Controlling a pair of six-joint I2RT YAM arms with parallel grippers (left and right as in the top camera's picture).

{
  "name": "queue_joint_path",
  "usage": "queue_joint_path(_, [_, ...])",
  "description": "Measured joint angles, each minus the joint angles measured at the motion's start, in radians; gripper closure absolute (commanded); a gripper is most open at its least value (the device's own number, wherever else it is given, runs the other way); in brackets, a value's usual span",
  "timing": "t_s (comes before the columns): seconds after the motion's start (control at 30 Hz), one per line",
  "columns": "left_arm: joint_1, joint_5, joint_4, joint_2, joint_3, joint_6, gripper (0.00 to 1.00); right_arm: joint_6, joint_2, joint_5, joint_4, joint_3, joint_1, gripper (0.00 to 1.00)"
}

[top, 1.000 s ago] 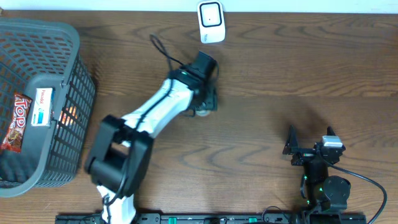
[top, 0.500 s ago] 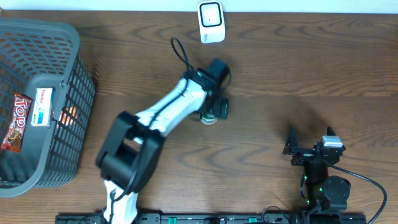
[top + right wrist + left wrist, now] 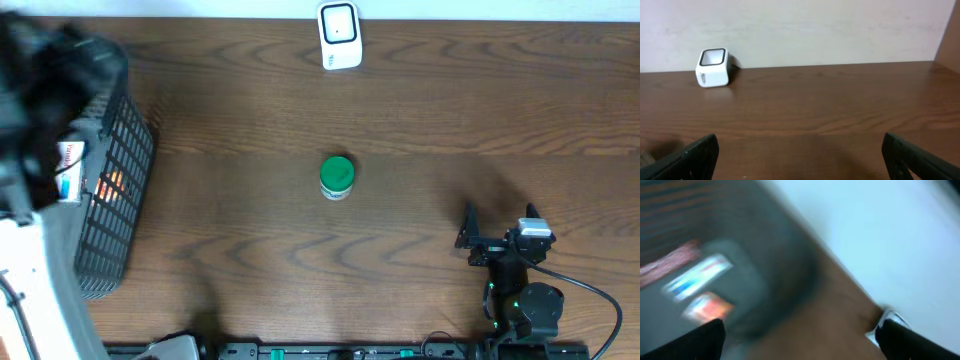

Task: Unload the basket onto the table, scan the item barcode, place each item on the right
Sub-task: 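Reach the left gripper into the basket and grasp the Kleenex pack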

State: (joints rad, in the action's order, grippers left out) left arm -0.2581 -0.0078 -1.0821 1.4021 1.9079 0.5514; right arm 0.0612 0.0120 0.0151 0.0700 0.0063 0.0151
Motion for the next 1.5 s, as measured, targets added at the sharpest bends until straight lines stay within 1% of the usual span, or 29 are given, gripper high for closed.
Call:
queue_joint_path(0.07, [-0.116,-0.001,-0.046,0.029,-0.019,0.036,0.01,0.000,0.000,0.000,0.000,0.000,0.000,0.01])
queue_joint_path(0.13, [-0.196,0.008,-0.079,0.080,-0.045,0.060,0.01,0.000,0.000,0.000,0.000,0.000,0.000,0.01])
queue_joint_path(0.2, [-0.252,0.014,-0.111,0.142,-0.081,0.071,0.01,0.000,0.000,0.000,0.000,0.000,0.000,0.01])
queue_joint_path(0.27, [-0.280,0.023,-0.129,0.195,-0.111,0.075,0.01,0.000,0.000,0.000,0.000,0.000,0.000,0.01])
queue_joint_path(0.37, [-0.292,0.027,-0.130,0.257,-0.148,0.101,0.01,0.000,0.000,0.000,0.000,0.000,0.000,0.01])
queue_joint_path(0.53, [-0.291,0.021,-0.126,0.378,-0.224,0.225,0.01,0.000,0.000,0.000,0.000,0.000,0.000,0.01])
queue_joint_path(0.63, [-0.291,0.018,-0.087,0.467,-0.264,0.287,0.01,0.000,0.000,0.000,0.000,0.000,0.000,0.01])
queue_joint_path(0.87, [-0.289,0.016,-0.061,0.650,-0.277,0.370,0.01,0.000,0.000,0.000,0.000,0.000,0.000,0.01])
queue_joint_path(1.1, [-0.284,0.016,-0.003,0.723,-0.277,0.395,0.01,0.000,0.000,0.000,0.000,0.000,0.000,0.01])
queue_joint_path(1.13, [-0.283,0.016,0.004,0.723,-0.277,0.395,0.02,0.000,0.000,0.000,0.000,0.000,0.000,0.01])
queue_joint_path(1.17, [-0.281,0.016,0.007,0.725,-0.276,0.396,0.09,0.000,0.000,0.000,0.000,0.000,0.000,0.01])
queue_joint_path(1.27, [-0.276,0.018,0.014,0.732,-0.271,0.394,0.33,0.000,0.000,0.000,0.000,0.000,0.000,0.01])
queue_joint_path(1.3, [-0.273,0.018,0.019,0.735,-0.268,0.400,0.39,0.000,0.000,0.000,0.000,0.000,0.000,0.01])
queue_joint_path(1.37, [-0.268,0.019,0.018,0.737,-0.266,0.402,0.43,0.000,0.000,0.000,0.000,0.000,0.000,0.01])
queue_joint_path(1.5, [-0.265,0.020,0.009,0.737,-0.266,0.394,0.43,0.000,0.000,0.000,0.000,0.000,0.000,0.01])
